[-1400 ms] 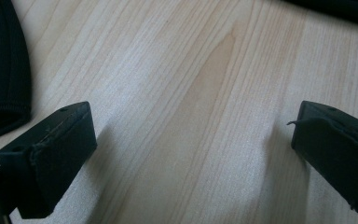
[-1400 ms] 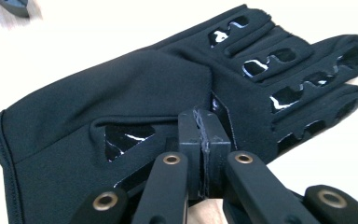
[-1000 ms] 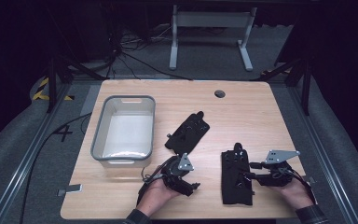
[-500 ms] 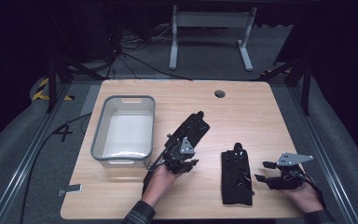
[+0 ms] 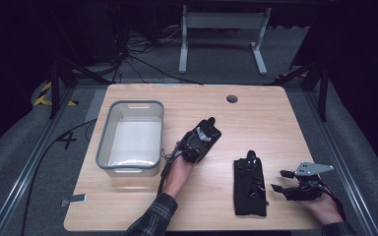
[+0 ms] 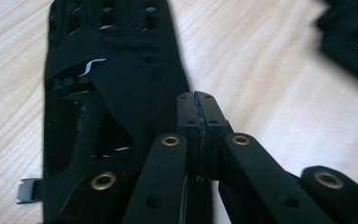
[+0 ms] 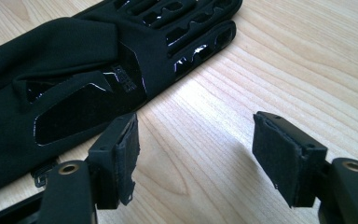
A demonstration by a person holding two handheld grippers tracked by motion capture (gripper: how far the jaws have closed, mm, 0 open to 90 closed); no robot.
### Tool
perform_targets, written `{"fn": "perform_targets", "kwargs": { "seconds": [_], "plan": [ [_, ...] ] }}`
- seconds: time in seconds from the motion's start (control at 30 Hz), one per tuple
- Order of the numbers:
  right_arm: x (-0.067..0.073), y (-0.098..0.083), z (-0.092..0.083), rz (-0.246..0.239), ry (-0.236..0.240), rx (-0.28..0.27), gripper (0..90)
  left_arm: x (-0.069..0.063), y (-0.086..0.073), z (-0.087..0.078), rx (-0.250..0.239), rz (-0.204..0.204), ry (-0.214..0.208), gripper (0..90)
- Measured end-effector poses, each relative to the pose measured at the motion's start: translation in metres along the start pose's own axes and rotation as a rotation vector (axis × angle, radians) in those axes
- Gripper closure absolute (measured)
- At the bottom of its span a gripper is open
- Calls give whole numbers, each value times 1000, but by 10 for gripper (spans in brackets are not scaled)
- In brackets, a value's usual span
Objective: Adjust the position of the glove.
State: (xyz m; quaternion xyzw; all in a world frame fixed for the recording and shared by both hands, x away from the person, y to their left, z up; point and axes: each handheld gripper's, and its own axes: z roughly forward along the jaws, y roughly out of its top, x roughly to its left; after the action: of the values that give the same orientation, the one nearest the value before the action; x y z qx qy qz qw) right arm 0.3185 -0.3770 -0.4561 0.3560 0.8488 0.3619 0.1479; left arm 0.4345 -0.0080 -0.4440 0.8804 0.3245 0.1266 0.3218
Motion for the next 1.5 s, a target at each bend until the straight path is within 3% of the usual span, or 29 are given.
{"fn": "perform_targets", "kwargs": {
  "seconds": [0.2, 0.47, 0.5, 0.87, 1.07, 1.17, 1.3, 1.4, 1.5],
  "plan": [
    [0, 0, 0, 0, 3, -2, 326, 2, -2, 8, 32, -14, -8, 898],
    [0, 1, -2, -3, 1, -9, 326, -9, -4, 7, 28, -30, -78, 898],
    [0, 2, -2, -2, 2, -13, 326, -13, -5, 6, 30, -39, -101, 898],
    [0, 2, -3, -2, 8, -15, 326, -40, -13, -2, 50, 2, -207, 898],
    [0, 2, -3, 0, 7, -18, 326, -51, -19, -7, 58, 28, -232, 897],
    [0, 2, -3, 1, 7, -18, 327, -58, -23, -9, 49, 18, -258, 897],
    [0, 2, -3, -1, 7, -16, 331, -68, -26, -11, 52, 35, -292, 895],
    [0, 2, -3, -3, 7, -17, 332, -70, -27, -15, 43, 45, -287, 874],
    [0, 2, -4, -3, 6, -19, 332, -62, -26, -22, 25, 41, -270, 870]
  ]
}}
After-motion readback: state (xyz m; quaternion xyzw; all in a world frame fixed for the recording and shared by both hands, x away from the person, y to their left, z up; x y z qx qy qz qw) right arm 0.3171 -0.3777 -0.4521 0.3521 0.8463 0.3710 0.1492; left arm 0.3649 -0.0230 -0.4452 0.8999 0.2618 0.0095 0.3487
